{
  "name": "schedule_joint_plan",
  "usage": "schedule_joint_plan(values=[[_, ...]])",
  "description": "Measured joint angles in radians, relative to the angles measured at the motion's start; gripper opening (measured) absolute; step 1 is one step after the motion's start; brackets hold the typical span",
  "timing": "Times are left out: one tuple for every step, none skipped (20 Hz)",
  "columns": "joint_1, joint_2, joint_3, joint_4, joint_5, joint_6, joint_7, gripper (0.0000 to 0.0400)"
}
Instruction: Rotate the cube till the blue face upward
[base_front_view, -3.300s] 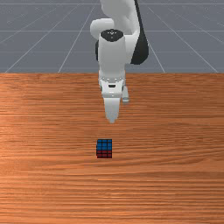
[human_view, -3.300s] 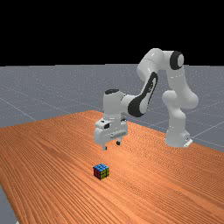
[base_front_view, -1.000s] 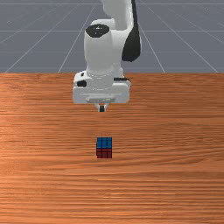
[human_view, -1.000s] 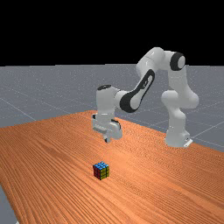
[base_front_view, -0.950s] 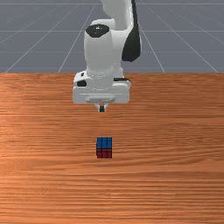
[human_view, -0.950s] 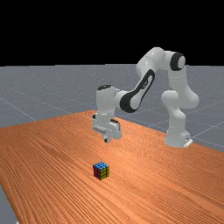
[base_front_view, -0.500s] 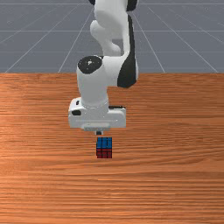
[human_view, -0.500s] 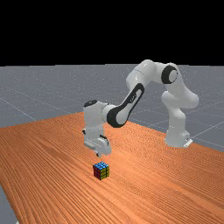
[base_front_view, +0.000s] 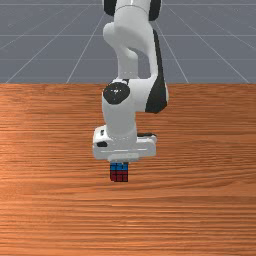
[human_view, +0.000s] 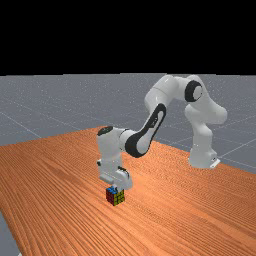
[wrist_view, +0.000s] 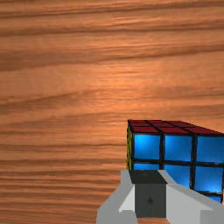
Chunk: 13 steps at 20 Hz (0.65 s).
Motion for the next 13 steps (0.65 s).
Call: schedule_joint_plan(values=[[0.002,0.005,-0.001,0.007,-0.003,0.000,0.001,0.0000],[0.005,0.006,-0.003,0.010,-0.005,0.000,0.006,0.0000],[0.009,0.008,-0.006,0.013,-0.008,0.002,0.015,0.0001],[0.014,0.008,-0.007,0.013,-0.011,0.004,0.022,0.0007],[0.017,0.009,-0.009,0.013,-0.012,0.004,0.028,0.0019],[0.021,0.008,-0.008,0.013,-0.012,0.005,0.034,0.0028],[0.029,0.006,-0.004,0.011,-0.012,0.007,0.040,0.0031],[0.045,0.006,0.000,0.010,-0.016,0.011,0.052,0.0020],[0.064,0.010,0.006,0.012,-0.022,0.015,0.064,0.0007],[0.083,0.020,0.012,0.009,-0.027,0.019,0.074,0.0004],[0.102,0.032,0.015,0.005,-0.033,0.023,0.087,0.0002],[0.116,0.041,0.017,0.001,-0.038,0.026,0.096,0.0000],[0.126,0.045,0.017,-0.002,-0.043,0.024,0.102,0.0000]])
